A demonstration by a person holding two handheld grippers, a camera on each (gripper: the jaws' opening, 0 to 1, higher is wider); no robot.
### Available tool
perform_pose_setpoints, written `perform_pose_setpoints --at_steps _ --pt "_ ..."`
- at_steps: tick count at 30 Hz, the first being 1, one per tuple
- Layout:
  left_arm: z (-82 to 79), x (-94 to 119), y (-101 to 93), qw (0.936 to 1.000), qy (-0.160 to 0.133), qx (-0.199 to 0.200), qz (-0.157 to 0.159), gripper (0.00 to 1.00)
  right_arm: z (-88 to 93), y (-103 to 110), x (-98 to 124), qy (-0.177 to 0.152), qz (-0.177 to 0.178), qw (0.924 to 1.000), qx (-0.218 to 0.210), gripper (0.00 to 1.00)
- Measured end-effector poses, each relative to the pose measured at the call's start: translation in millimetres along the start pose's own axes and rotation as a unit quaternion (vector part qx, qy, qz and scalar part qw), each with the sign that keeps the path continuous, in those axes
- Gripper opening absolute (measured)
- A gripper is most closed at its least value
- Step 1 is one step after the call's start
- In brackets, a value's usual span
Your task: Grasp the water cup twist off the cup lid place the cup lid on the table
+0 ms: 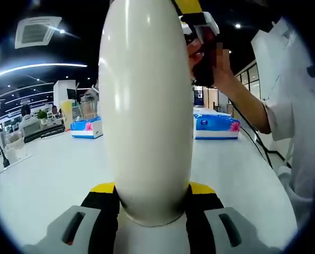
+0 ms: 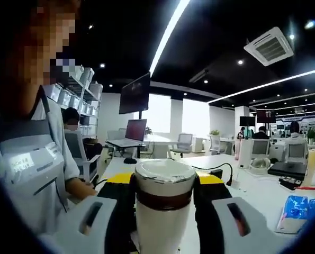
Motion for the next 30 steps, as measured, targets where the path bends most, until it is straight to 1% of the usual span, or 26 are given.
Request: perform_pose_setpoints --at_steps 2,6,8,9,10,11,12,13,14,17,19,20,22,23,24,25,26,27,29,30 --pt "-0.1 0.1 0.0 1.0 0.0 -0.001 0.0 0.5 -0.8 2.4 -0.5 0.008 0.009 0.9999 0.006 0.47" --pt "-0.1 0.0 0.1 1.0 0.001 -0.002 -0.001 0.5 -5.4 8.8 -3.1 0.012 0.027 0.9996 0.0 0.57" --pt "0.0 0.1 0.3 1.0 0.001 -0.002 -0.001 0.5 -5.4 7.3 -2.2 0.023 0.063 0.9977 -0.003 0.59" --pt "0.0 0.2 0.3 1.0 0.001 -0.002 -0.001 0.5 -6.3 8.4 -2.5 0.019 0.075 0.997 -0.001 0.59" --pt "0.1 0.2 0.3 1.0 0.001 -0.002 -0.001 0.5 -5.6 12.0 -3.0 0.019 0.076 0.9969 0.0 0.59" --pt "0.1 0.2 0.4 1.0 0.001 -0.002 -0.002 0.5 -4.6 13.8 -2.7 0.018 0.09 0.9957 -0.004 0.6" --pt "0.1 0.3 0.4 1.0 0.001 -0.002 -0.002 0.5 -2.8 16.5 -2.9 0.023 0.109 0.9937 -0.001 0.61" --pt "0.0 0.3 0.2 1.0 0.002 -0.002 -0.002 0.5 -0.9 18.9 -2.5 0.035 0.125 0.9915 0.01 0.63" --pt "0.0 0.3 0.1 1.0 0.002 -0.002 -0.002 0.5 -1.0 21.6 -3.0 0.036 0.141 0.9893 0.018 0.65" --pt "0.1 0.3 0.1 1.0 0.002 -0.002 -0.004 0.5 -1.0 29.1 -1.4 0.046 0.198 0.9783 0.04 0.72" --pt "0.2 0.2 0.1 1.0 0.003 -0.002 -0.004 0.5 -2.9 32.8 1.9 0.046 0.245 0.9666 0.058 0.75" --pt "0.2 0.1 0.2 1.0 0.003 -0.002 -0.004 0.5 -3.3 34.7 2.2 0.046 0.257 0.9633 0.064 0.75" --pt "0.4 -0.2 0.5 1.0 0.003 -0.002 -0.004 0.5 -3.1 40.0 1.7 0.045 0.299 0.9504 0.072 0.76" --pt "0.4 -0.3 0.5 1.0 0.003 -0.002 -0.004 0.5 -3.4 41.0 1.0 0.045 0.31 0.9467 0.076 0.75" --pt "0.4 -0.4 0.6 1.0 0.003 -0.002 -0.004 0.5 -3.3 43.1 -0.6 0.047 0.329 0.9398 0.08 0.75" --pt "0.4 -0.4 0.6 1.0 0.003 -0.003 -0.004 0.5 -4.0 43.8 -1.9 0.044 0.342 0.9355 0.078 0.75" --pt "0.4 -0.5 0.6 1.0 0.003 -0.003 -0.004 0.5 -4.4 45.3 -4.1 0.044 0.345 0.9343 0.077 0.75" --pt "0.4 -0.6 0.6 1.0 0.003 -0.003 -0.004 0.5 -5.2 45.7 -4.3 0.04 0.355 0.9313 0.072 0.75" --pt "0.3 -0.8 0.6 1.0 0.004 -0.003 -0.004 0.5 -6.6 46.6 -3.4 0.033 0.374 0.9249 0.061 0.75" --pt "0.3 -0.9 0.5 1.0 0.004 -0.003 -0.004 0.5 -8.4 48.6 -3.5 0.025 0.386 0.9203 0.06 0.76"
Point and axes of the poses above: the point that each gripper's makers call its tool centre point, and the gripper's own axes: x roughly backward along the fingers, y roughly to its left, z roughly out of its underside, the point moved 7 cm from there along x, roughly backward along the fingers, and after that the axes turned 1 degree about -z, right-handed, at the moved point
